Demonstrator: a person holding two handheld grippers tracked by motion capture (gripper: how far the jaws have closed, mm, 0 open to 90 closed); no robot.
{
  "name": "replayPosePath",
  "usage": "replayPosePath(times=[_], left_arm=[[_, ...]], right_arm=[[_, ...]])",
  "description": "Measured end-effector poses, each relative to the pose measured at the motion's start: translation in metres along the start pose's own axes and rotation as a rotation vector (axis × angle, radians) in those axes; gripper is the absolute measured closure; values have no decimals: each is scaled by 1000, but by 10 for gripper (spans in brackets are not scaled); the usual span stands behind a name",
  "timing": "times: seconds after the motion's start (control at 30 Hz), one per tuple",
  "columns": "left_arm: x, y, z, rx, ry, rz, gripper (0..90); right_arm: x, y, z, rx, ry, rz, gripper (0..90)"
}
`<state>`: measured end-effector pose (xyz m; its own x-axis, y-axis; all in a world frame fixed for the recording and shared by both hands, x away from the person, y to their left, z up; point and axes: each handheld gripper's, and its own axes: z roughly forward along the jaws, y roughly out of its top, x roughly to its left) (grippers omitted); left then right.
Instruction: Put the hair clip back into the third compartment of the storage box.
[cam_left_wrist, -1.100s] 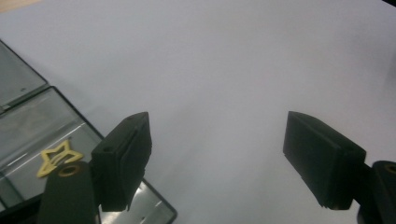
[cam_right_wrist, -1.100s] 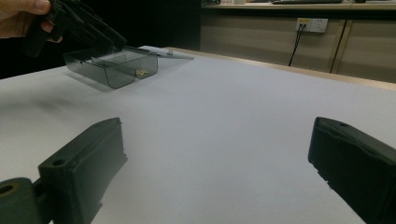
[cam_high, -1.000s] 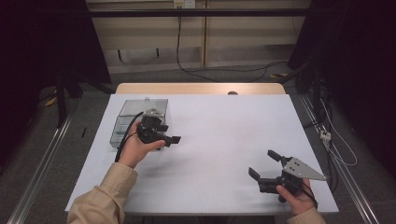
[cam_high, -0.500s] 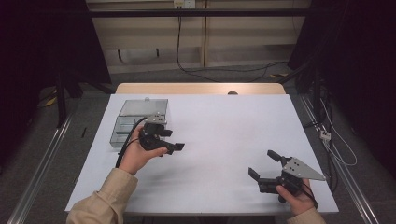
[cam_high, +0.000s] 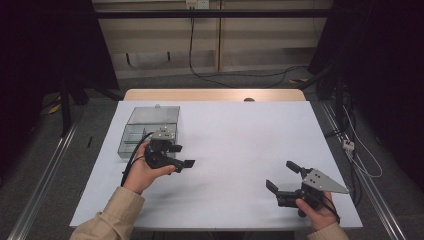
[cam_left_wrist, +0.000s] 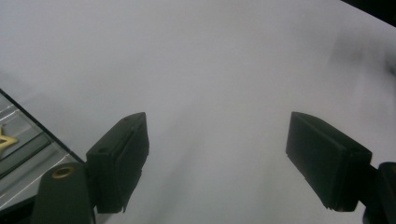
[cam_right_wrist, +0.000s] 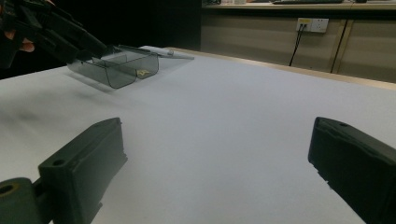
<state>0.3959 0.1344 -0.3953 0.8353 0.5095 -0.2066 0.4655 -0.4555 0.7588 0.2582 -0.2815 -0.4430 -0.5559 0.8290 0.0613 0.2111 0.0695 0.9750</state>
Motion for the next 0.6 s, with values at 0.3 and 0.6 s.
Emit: replayPosePath(times=[0.3, 0.6], left_arm=[[1, -16, -6, 2, 12, -4, 201], [1, -32, -14, 4, 29, -7, 190]], right_arm=[[0, 0, 0, -4, -6, 3, 31], [-1, 0, 0, -4, -7, 2, 31]])
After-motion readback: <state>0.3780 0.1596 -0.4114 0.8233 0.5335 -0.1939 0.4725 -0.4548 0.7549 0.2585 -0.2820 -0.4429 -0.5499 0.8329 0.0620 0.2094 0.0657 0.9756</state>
